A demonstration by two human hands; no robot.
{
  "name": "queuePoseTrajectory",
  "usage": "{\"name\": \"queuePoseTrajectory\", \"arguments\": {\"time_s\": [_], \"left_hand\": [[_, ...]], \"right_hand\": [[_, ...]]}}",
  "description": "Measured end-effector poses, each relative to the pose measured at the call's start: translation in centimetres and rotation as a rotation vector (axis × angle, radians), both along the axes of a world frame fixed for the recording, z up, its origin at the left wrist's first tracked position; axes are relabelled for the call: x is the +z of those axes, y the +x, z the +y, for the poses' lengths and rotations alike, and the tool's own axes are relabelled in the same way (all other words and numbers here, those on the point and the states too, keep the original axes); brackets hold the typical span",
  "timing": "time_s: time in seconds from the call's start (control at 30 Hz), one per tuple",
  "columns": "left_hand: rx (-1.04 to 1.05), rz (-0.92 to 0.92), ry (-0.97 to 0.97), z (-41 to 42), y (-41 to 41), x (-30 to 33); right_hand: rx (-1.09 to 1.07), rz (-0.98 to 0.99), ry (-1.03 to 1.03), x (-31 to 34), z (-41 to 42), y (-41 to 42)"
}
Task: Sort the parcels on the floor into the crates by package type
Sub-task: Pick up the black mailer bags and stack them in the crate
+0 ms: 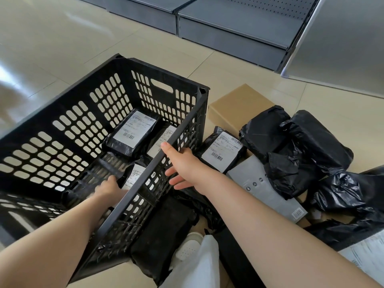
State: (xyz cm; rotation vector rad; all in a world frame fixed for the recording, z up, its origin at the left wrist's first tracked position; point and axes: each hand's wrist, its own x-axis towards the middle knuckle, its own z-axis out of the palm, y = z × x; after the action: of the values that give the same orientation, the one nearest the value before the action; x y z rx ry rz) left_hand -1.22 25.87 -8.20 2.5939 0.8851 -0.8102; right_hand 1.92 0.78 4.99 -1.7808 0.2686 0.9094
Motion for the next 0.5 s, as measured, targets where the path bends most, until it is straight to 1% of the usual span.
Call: {"name": "queuePoseTrajectory", "arguments": {"time_s": [0.1,0.17,0.23,0.37,0.43,0.5], "left_hand": [[0.056,-0.113,-0.093,-1.3,1.0,1.4],[0.107,-0.244,-0.211,-2.7,1.8,2.9],[0.19,-0.374,-0.337,-4.4,2.6,5.2],[0.386,-0.553,-0.563,-7.8,4.3,10.4],[0.387,-0.595,-0.611,-9.8,4.8,12.9],[0.308,-0.662,-0.627,-11.9,5.1,15.2]], "right_hand": [[-0.04,0.009,0.012,0.1,-1.1,0.2],[-0.048,-0.011,-0.015,-0.1,-1.9,0.5],[-0.058,-0.041,-0.049,0.2,-3.2,0.8],[-0.054,-0.103,-0.103,1.2,-6.6,1.4],[-0.03,-0.121,-0.16,1.5,-9.0,1.4],[-0.013,-0.136,-0.249,1.6,-11.7,1.2]]}}
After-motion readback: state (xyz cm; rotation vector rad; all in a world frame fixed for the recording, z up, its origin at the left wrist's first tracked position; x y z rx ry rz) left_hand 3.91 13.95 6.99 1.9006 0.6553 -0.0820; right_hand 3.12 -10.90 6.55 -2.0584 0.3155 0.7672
